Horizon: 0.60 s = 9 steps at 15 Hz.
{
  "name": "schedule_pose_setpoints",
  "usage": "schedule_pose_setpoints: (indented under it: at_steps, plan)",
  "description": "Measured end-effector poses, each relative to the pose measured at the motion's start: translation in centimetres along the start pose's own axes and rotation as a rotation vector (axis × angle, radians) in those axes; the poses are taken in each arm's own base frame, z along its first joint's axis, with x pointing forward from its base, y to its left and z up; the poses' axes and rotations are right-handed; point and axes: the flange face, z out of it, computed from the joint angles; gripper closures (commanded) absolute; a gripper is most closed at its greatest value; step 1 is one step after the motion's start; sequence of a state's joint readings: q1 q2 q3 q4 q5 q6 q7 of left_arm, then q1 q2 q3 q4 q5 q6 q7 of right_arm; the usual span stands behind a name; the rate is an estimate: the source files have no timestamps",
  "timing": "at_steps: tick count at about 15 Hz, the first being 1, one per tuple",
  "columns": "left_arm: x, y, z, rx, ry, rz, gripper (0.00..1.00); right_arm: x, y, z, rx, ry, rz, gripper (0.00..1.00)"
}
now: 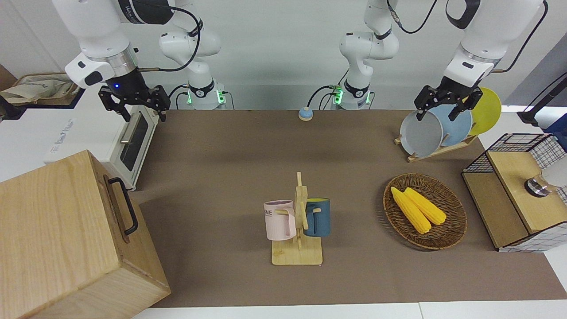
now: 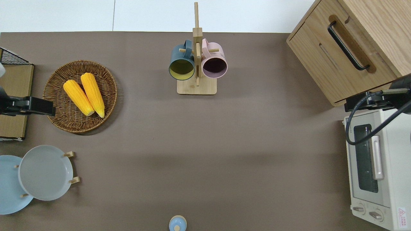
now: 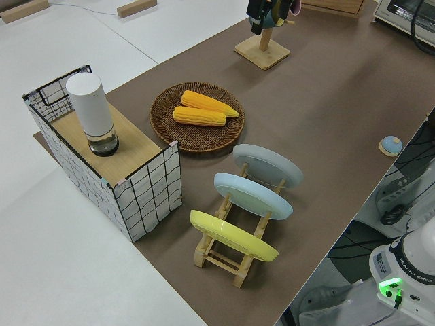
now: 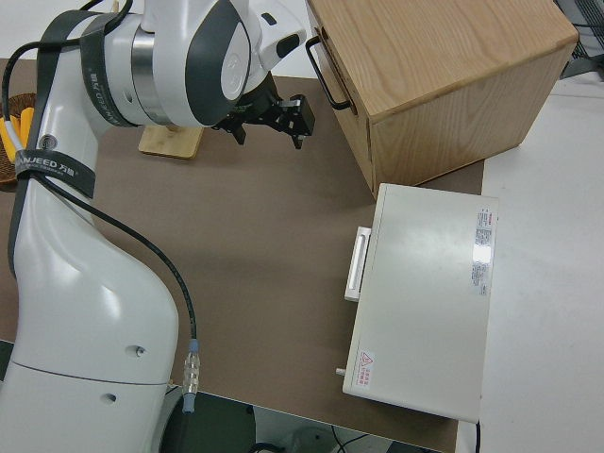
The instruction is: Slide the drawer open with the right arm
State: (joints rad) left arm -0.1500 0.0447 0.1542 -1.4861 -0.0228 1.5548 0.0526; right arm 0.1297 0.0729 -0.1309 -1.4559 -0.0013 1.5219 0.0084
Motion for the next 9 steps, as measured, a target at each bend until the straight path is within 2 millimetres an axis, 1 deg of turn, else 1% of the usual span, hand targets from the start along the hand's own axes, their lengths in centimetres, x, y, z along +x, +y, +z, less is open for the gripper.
schedule_pose_setpoints:
  at_steps: [2,9]
  plan:
    - [0.0,0.0,0.0,0.000,0.000,0.000,0.00,0.0,0.0,0.1,0.001,-0.005,0.001,0.013]
    - [0.0,0.0,0.0,0.000,0.000,0.000,0.00,-0.1,1.2,0.2,0.000,-0.011,0.022,0.013]
